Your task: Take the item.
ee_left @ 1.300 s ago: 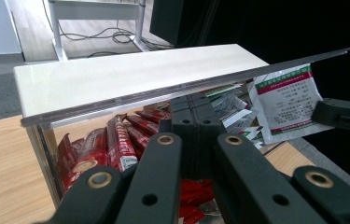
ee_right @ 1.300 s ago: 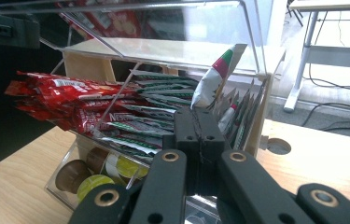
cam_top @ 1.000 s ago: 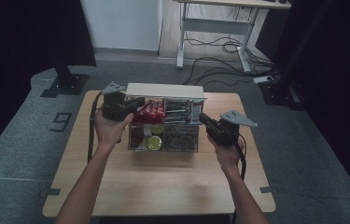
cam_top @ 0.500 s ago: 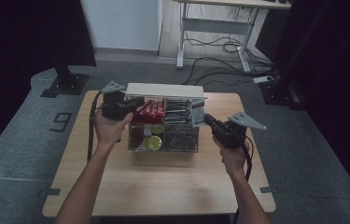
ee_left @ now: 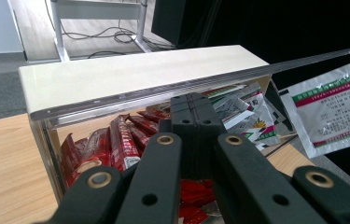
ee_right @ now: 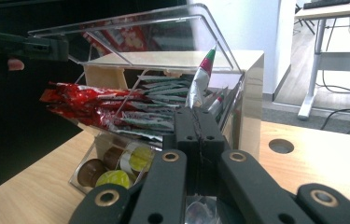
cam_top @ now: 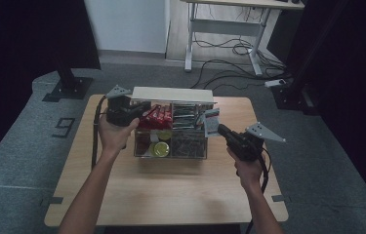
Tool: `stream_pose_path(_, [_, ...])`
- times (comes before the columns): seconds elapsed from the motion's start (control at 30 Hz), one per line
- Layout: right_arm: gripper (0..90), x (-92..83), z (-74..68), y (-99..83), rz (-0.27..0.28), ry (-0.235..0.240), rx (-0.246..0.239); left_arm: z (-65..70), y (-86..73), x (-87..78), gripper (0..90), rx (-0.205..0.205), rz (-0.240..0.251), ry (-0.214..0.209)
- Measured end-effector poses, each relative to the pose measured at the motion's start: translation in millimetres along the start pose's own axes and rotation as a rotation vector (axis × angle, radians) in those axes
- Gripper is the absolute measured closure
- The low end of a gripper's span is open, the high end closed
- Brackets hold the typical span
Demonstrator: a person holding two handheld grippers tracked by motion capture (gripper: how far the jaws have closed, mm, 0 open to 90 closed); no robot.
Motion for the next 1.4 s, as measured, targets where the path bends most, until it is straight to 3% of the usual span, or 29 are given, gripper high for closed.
stream_pose_path(1.4, [89.7, -37.9, 19.6, -12.9, 0.050, -0.033, 0.032, 1.9, -0.1, 1.3, 90.0, 0.000, -0.008, -0.001])
Point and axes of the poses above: each handheld gripper's, and its own axes: x roughly forward along the jaws, y roughly out of its top, z roughly to its right, the point moved 2 cm from there along x, roughly forward along the jaws, and after that the axes turned 1 degree about y, right-handed, at the moved point
